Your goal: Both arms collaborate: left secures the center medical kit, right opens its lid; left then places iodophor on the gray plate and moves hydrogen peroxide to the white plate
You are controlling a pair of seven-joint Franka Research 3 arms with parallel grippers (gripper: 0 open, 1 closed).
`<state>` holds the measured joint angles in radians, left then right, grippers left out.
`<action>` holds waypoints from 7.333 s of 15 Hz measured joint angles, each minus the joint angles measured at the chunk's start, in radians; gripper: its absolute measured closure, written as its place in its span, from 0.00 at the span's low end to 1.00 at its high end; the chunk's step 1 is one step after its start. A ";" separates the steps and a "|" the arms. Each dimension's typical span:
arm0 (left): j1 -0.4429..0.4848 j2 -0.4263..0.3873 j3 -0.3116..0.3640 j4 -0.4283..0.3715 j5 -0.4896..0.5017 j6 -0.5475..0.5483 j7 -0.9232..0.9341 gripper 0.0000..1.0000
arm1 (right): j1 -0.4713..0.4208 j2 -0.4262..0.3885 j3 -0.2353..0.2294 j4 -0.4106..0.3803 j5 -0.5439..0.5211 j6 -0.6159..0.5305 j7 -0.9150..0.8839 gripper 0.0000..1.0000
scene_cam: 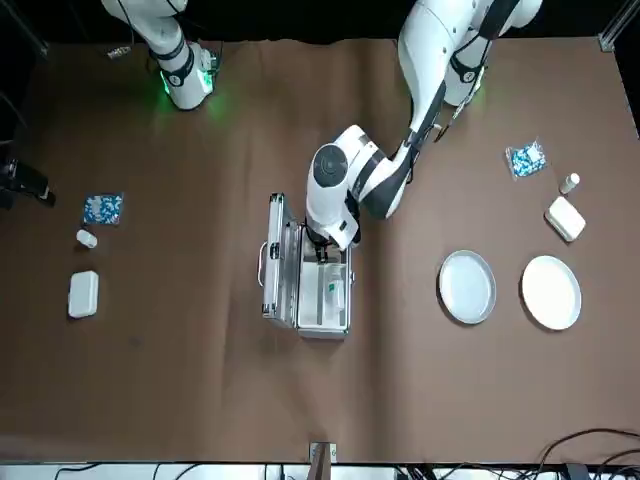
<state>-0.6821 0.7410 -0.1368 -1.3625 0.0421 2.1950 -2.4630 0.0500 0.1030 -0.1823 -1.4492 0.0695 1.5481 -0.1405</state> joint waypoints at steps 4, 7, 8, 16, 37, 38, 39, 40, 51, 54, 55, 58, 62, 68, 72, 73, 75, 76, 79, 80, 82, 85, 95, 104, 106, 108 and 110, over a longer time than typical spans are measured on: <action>-0.010 0.006 0.003 0.000 0.000 0.000 -0.004 0.47 | 0.017 0.000 0.002 -0.002 0.000 0.000 0.005 0.01; -0.018 0.014 0.005 0.000 0.000 0.001 -0.004 0.47 | 0.018 0.000 0.002 -0.004 0.000 0.000 0.005 0.01; -0.021 0.018 0.007 0.000 0.000 0.002 -0.004 0.47 | 0.019 0.000 0.002 -0.004 0.000 0.001 0.005 0.01; -0.024 0.025 0.010 0.000 0.001 0.003 -0.004 0.48 | 0.024 -0.001 0.002 -0.004 0.000 0.001 0.006 0.01; 0.014 -0.060 0.024 0.044 0.005 0.020 0.039 0.67 | 0.042 -0.005 0.003 -0.005 0.000 -0.001 0.010 0.01; 0.032 -0.083 0.021 0.044 0.003 0.018 0.057 0.67 | 0.042 -0.005 0.003 -0.005 0.000 -0.001 0.010 0.01; 0.051 -0.105 0.020 0.044 -0.005 0.013 0.080 0.67 | 0.042 -0.005 0.003 -0.005 0.000 -0.001 0.010 0.01; 0.071 -0.124 0.019 0.044 -0.024 0.004 0.106 0.67 | 0.042 -0.005 0.003 -0.005 0.000 -0.001 0.010 0.01; 0.324 -0.286 0.016 0.043 -0.330 -0.253 0.577 0.67 | 0.064 -0.005 0.004 -0.007 -0.001 0.002 0.010 0.01; 0.440 -0.297 0.012 0.041 -0.428 -0.370 0.789 0.67 | 0.064 -0.005 -0.001 -0.001 -0.010 0.008 0.013 0.01; 0.467 -0.297 0.011 0.039 -0.450 -0.387 0.833 0.67 | 0.063 -0.006 -0.004 0.000 -0.021 0.008 0.014 0.01; 0.536 -0.297 0.010 0.039 -0.473 -0.447 0.908 0.67 | 0.060 -0.006 -0.009 0.000 -0.060 0.007 0.014 0.01; 0.610 -0.297 0.010 0.036 -0.537 -0.502 1.036 0.67 | 0.060 -0.006 -0.009 0.000 -0.063 0.006 0.016 0.01; 0.684 -0.297 0.009 0.031 -0.562 -0.565 1.112 0.67 | 0.060 -0.006 -0.007 -0.001 -0.063 0.004 0.029 0.01; 0.730 -0.291 0.009 0.022 -0.588 -0.594 1.167 0.67 | 0.063 -0.006 -0.004 -0.003 -0.063 0.003 0.030 0.01; 0.747 -0.285 0.010 0.017 -0.609 -0.602 1.183 0.67 | 0.063 -0.006 -0.003 -0.003 -0.063 0.003 0.030 0.01; 0.784 -0.267 0.010 0.011 -0.645 -0.626 1.219 0.67 | 0.063 -0.006 -0.003 -0.003 -0.063 0.003 0.030 0.01; 0.796 -0.259 0.010 0.011 -0.655 -0.632 1.232 0.67 | 0.063 -0.006 -0.003 -0.003 -0.063 0.003 0.030 0.01; 0.839 -0.220 0.010 0.006 -0.713 -0.644 1.291 0.67 | 0.064 -0.006 -0.001 -0.003 -0.063 0.003 0.031 0.01; 0.859 -0.199 0.011 0.001 -0.741 -0.655 1.332 0.67 | 0.064 -0.006 -0.001 -0.003 -0.063 0.003 0.031 0.01; 0.907 -0.144 0.011 -0.007 -0.798 -0.677 1.431 0.67 | 0.064 -0.006 0.000 -0.003 -0.063 0.003 0.031 0.01; 0.969 -0.053 0.011 -0.010 -0.844 -0.691 1.580 0.67 | 0.064 -0.006 0.000 -0.003 -0.063 0.003 0.031 0.01; 1.031 0.050 0.011 -0.068 -0.960 -0.780 1.784 0.67 | 0.064 -0.006 0.000 -0.003 -0.063 0.003 0.031 0.01; 1.082 0.174 0.009 -0.075 -1.002 -0.789 1.910 0.67 | 0.065 -0.006 0.001 -0.003 -0.063 0.003 0.031 0.01; 1.080 0.203 0.008 -0.076 -1.019 -0.790 1.910 0.67 | 0.065 -0.006 0.001 -0.003 -0.063 0.003 0.031 0.01; 1.080 0.220 0.008 -0.076 -1.026 -0.790 1.910 0.67 | 0.066 -0.006 0.002 -0.003 -0.063 0.003 0.031 0.01; 1.081 0.234 0.008 -0.076 -1.028 -0.790 1.910 0.67 | 0.068 -0.006 0.002 -0.003 -0.063 0.003 0.031 0.01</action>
<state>0.3989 0.9749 -0.1289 -1.4384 -0.9860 1.4054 -0.5532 0.1184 0.0969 -0.1805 -1.4524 0.0067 1.5510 -0.1095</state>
